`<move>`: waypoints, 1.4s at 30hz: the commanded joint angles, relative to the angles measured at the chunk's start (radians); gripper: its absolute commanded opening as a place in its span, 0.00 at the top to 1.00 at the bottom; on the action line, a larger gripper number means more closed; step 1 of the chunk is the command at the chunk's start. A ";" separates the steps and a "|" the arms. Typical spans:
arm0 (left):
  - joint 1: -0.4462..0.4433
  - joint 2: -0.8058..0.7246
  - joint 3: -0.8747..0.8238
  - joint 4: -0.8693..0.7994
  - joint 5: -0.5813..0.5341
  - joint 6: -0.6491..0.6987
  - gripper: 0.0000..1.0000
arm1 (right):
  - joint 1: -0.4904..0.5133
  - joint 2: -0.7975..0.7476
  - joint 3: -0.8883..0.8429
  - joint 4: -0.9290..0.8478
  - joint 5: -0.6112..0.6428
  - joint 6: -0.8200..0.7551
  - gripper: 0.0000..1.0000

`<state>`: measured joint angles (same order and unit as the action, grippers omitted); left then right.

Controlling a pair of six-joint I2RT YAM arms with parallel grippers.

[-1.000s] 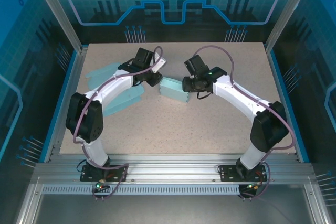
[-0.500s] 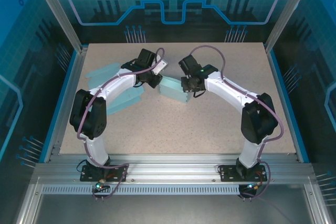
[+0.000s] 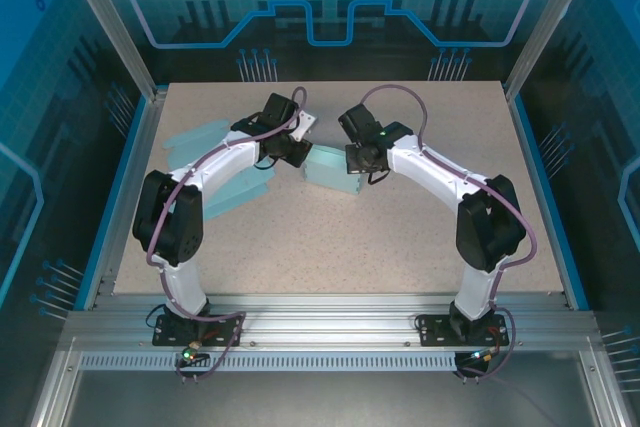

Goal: Fold the paper box

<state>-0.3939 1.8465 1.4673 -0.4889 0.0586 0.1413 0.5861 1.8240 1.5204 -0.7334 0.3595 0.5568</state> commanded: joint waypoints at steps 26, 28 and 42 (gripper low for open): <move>0.003 -0.071 0.028 -0.043 0.191 -0.224 1.00 | 0.067 0.070 0.014 -0.058 0.085 -0.047 1.00; 0.009 -0.069 0.037 -0.046 0.207 -0.229 1.00 | 0.068 0.075 0.018 -0.061 0.092 -0.050 1.00; 0.012 -0.058 0.031 -0.012 0.245 -0.299 1.00 | 0.099 0.117 0.047 -0.088 0.140 -0.058 1.00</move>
<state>-0.3748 1.8053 1.4670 -0.5560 0.2096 -0.1276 0.6437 1.8858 1.5635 -0.7704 0.5480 0.5228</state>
